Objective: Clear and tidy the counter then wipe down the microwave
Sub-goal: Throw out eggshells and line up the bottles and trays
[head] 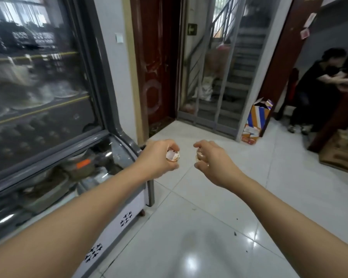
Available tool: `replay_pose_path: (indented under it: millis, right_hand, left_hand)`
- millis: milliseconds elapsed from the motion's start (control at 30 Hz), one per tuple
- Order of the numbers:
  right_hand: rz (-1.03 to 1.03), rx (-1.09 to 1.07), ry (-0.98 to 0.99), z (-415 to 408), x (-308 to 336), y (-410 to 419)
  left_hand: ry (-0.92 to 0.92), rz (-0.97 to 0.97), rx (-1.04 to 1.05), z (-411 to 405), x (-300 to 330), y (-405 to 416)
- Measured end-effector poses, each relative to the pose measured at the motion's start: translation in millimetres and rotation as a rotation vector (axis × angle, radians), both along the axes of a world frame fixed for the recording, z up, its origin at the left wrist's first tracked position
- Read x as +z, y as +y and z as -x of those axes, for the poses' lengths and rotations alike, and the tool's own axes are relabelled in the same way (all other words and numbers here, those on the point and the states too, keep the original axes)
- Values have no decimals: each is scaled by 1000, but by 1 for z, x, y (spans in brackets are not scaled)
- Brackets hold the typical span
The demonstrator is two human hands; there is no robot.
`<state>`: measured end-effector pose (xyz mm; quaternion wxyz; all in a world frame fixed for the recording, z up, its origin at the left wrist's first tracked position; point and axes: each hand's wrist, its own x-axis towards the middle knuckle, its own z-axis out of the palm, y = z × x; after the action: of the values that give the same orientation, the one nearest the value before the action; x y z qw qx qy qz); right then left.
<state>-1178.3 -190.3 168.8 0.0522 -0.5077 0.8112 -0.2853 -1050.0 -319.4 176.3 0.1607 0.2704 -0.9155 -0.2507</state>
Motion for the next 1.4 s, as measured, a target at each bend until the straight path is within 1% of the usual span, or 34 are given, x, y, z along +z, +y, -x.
replay_pose_path:
  millis: [233,400,600,767,967,1200,1400]
  right_hand:
    - [-20,-19,-8,113,-12,-38]
    - [-18,-28,4,200,-16,-91]
    - [-39,-67,13,304,-12,-157]
    - [-48,-67,12,380,-13,-199]
    - [-50,-11,-8,479,-22,-250]
    - [-74,123,0,613,-13,-310]
    - [-73,206,4,693,-8,-365]
  left_hand:
    - [-39,-5,-11,115,-8,-45]
    - [-11,7,-35,206,-13,-100]
    - [-41,46,-61,316,-8,-174]
    - [-70,30,-59,389,-11,-215]
    - [-81,13,-1,484,-15,-258]
    - [-56,-17,135,602,-13,-304]
    - [-73,-23,226,670,-12,-346]
